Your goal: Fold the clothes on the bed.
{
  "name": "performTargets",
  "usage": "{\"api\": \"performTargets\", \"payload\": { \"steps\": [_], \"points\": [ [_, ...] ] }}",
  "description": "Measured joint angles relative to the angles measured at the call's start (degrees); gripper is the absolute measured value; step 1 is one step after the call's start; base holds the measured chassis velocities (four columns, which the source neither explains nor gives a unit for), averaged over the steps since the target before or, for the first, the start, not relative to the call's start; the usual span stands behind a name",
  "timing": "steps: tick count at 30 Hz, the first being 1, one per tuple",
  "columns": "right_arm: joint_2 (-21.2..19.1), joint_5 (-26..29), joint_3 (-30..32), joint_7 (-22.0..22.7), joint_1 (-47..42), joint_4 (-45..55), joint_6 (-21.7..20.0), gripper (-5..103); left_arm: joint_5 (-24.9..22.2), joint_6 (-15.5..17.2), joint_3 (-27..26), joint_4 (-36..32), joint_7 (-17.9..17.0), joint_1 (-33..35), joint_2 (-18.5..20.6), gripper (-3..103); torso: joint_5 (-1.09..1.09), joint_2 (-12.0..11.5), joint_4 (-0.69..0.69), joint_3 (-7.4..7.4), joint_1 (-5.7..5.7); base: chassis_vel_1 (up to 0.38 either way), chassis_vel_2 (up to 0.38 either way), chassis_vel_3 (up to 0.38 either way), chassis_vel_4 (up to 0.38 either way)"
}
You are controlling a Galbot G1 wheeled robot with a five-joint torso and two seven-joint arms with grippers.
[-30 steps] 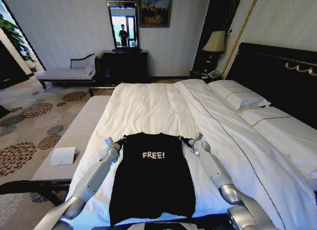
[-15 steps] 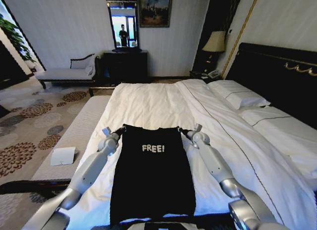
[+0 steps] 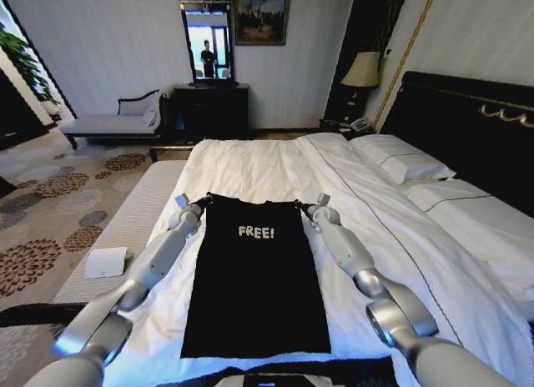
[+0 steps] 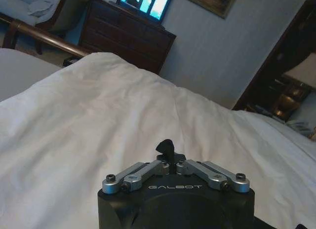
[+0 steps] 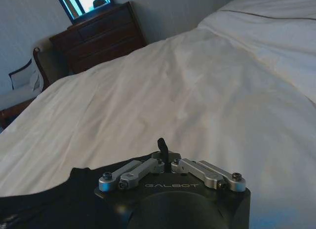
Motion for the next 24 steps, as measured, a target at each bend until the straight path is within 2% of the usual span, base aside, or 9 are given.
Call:
{"api": "performTargets", "payload": {
  "steps": [7, 13, 21, 24],
  "points": [
    [2.0, -1.3, 0.5, -0.7, 2.1, -5.6, 4.6, 1, 1.5, -0.4, 1.0, 5.5, 1.4, -3.3, -2.9, 1, 0.02, 0.0, -0.01, 0.00, 0.00, 0.000, 0.000, 0.000, 0.000],
    [3.2, -4.0, 1.3, -1.3, 3.0, -9.0, 8.6, 1, 4.5, -1.5, 0.9, 11.7, 4.0, -6.2, -6.5, 1, 0.02, 0.0, -0.03, 0.00, 0.00, 0.000, 0.000, 0.000, 0.000],
    [3.8, -5.1, 2.0, -1.9, 3.5, -10.9, 9.8, 1, 6.4, -2.7, -0.3, 15.0, 5.0, -6.6, -8.8, 1, 0.01, 0.0, 0.01, -0.01, -0.01, 0.000, 0.000, 0.000, 0.000],
    [3.7, -5.1, 2.2, -2.5, 3.7, -11.4, 10.1, 1, 6.6, -3.1, -1.0, 15.3, 5.3, -6.5, -9.5, 1, 0.02, 0.0, -0.04, -0.01, -0.01, 0.000, 0.000, 0.000, 0.000]
  ]
}}
